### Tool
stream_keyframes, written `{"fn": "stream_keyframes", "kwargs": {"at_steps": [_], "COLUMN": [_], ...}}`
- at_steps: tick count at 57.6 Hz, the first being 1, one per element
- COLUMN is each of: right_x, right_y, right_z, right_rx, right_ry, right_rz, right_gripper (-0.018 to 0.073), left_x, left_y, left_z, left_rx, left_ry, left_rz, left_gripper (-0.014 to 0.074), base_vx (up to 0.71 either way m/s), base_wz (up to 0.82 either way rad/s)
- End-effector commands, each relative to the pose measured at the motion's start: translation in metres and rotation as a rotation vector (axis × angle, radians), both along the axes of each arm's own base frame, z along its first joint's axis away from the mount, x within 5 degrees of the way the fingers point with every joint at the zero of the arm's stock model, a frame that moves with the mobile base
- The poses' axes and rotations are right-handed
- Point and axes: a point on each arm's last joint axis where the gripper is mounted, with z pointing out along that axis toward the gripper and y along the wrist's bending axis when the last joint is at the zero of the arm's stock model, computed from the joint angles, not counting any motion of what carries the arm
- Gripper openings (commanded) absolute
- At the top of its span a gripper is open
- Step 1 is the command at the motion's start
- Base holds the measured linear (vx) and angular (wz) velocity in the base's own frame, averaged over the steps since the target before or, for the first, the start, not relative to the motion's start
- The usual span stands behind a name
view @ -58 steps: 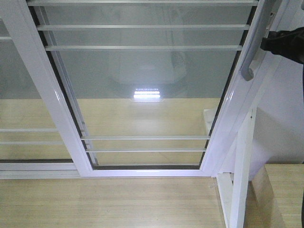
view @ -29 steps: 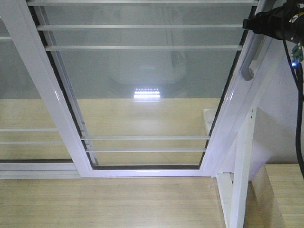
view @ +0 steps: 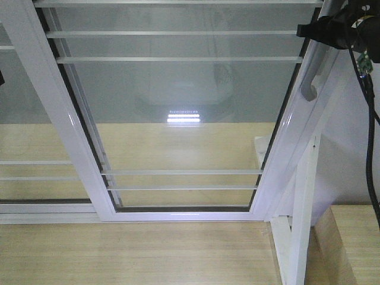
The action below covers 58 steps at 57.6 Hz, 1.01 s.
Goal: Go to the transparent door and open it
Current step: 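Pull the handle with the right gripper, sliding the door open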
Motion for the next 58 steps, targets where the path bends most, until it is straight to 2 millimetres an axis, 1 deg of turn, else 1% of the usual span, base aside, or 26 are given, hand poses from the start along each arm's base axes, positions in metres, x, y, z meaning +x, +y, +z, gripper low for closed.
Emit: {"fn": "stream_keyframes", "kwargs": {"at_steps": [1,27,37,46,58], "right_x": [-0.004,-0.012,-0.016,-0.020,-0.023], "right_y": [0.014,0.081,0.101,0.112,0.113], "right_z": [0.043,0.046,0.046,0.046,0.042], "right_rx": [-0.005,-0.023,-0.018,-0.013,-0.005], "right_ry": [-0.180,-0.216,-0.224,-0.218,-0.137], "right_rz": [0.026,0.190,0.236,0.264,0.273], "right_gripper": [-0.0010,-0.0008,-0.0008,-0.0008,-0.0008], "left_x": [0.001,0.001,0.001,0.001,0.001], "left_y": [0.000,0.000,0.000,0.000,0.000], "left_z": [0.019,0.019,0.019,0.018,0.018], "left_rx": [-0.012,-0.012,-0.012,-0.011,-0.011], "left_ry": [-0.111,-0.111,-0.111,-0.106,-0.106], "left_rz": [0.004,0.004,0.004,0.003,0.003], "left_gripper": [0.0577,0.0577,0.0577,0.0577,0.0577], "base_vx": [0.00,0.00,0.00,0.00,0.00], "base_wz": [0.00,-0.01,0.00,0.00,0.00]}}
